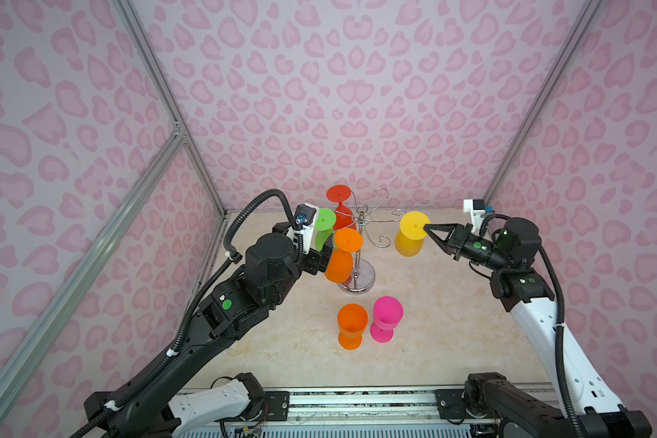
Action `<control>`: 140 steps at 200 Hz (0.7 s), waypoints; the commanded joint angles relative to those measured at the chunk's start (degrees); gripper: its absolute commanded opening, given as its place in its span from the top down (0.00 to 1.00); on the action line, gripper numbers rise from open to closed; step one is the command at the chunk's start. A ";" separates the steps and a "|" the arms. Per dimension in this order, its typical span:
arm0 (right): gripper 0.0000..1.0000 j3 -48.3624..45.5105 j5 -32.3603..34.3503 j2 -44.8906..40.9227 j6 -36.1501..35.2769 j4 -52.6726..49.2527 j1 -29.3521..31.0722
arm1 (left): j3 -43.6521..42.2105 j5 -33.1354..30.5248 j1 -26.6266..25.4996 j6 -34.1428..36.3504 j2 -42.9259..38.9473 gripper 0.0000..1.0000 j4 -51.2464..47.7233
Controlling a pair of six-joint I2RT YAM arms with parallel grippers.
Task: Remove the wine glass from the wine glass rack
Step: 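Lift the yellow glass off its hook and raise it with the right gripper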
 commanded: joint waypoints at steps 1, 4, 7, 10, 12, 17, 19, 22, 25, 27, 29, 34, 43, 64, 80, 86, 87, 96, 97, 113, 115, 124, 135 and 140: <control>1.00 -0.15 -0.06 -2.58 0.53 1.32 -3.34 | 0.16 1.97 0.31 -1.08 0.52 0.12 2.67; 1.00 -0.05 0.03 -2.94 0.41 1.12 -3.77 | 0.18 2.47 0.43 -1.22 0.63 0.12 2.81; 1.00 0.21 0.11 -3.25 0.18 0.97 -4.08 | 0.26 2.95 0.48 -1.35 0.72 0.12 2.93; 1.00 0.60 0.28 -3.68 -0.03 0.72 -4.44 | 0.31 3.48 0.60 -1.57 0.81 0.12 3.07; 1.00 0.75 0.40 -3.73 -0.10 0.69 -4.57 | 0.35 3.77 0.63 -1.69 0.90 0.12 3.16; 1.00 1.35 0.75 -4.14 -0.74 -0.04 -4.85 | 0.49 4.72 0.80 -2.00 1.13 0.12 3.37; 1.00 1.62 0.84 -4.25 -1.00 -0.32 -4.94 | 0.52 5.07 0.81 -2.17 1.17 0.12 3.45; 1.00 2.11 1.17 -4.42 -1.41 -0.63 -5.01 | 0.57 5.56 0.92 -2.36 1.33 0.12 3.62; 1.00 2.53 1.47 -4.67 -1.78 -0.80 -5.05 | 0.61 6.08 1.04 -2.49 1.50 0.12 3.78; 1.00 2.80 1.65 -4.77 -2.00 -0.87 -5.10 | 0.66 6.40 1.07 -2.69 1.60 0.12 3.89; 1.00 3.04 1.94 -4.93 -2.17 -0.95 -5.13 | 0.70 6.75 1.12 -2.87 1.71 0.11 3.98; 1.00 3.68 2.72 -5.32 -2.59 -1.15 -5.30 | 0.78 7.68 1.41 -3.27 1.99 0.11 4.38; 1.00 4.79 4.05 -5.90 -3.17 -0.76 -5.57 | 1.17 9.77 2.13 -4.39 2.60 0.11 4.79; 1.00 7.17 7.07 -6.73 -3.47 2.18 -5.93 | 1.85 15.68 4.53 -6.94 4.06 0.11 5.85; 1.00 7.37 8.49 -6.79 -0.83 8.48 -5.94 | 1.69 21.52 6.88 -9.25 4.59 0.11 8.01; 1.00 7.19 8.75 -6.57 0.76 11.91 -5.94 | 1.56 24.10 8.01 -10.28 4.77 0.11 9.02; 1.00 7.16 8.75 -6.54 1.04 12.44 -5.94 | 1.49 24.53 8.19 -10.44 4.78 0.11 9.20; 1.00 6.93 8.93 -5.90 3.51 17.14 -5.64 | 1.09 28.29 9.95 -12.04 4.92 0.11 10.91; 1.00 6.90 8.94 -5.81 3.73 17.65 -5.57 | 1.03 28.65 10.17 -12.20 4.94 0.11 11.02; 1.00 5.72 9.88 -4.49 7.16 25.98 -3.76 | -0.25 35.92 13.45 -15.18 4.97 0.11 15.51; 1.00 5.57 10.02 -4.29 7.48 27.03 -3.39 | -0.26 36.82 13.82 -15.73 5.03 0.11 16.05; 1.00 5.00 10.78 -3.44 8.97 31.45 -1.77 | -2.12 41.02 15.75 -17.55 5.30 0.11 18.27; 1.00 4.51 11.64 -2.32 10.40 36.17 0.55 | -3.53 46.37 18.08 -19.96 5.62 0.10 22.23; 1.00 4.41 12.03 -1.72 10.92 37.95 1.67 | -4.28 48.97 19.15 -21.21 5.71 0.10 24.33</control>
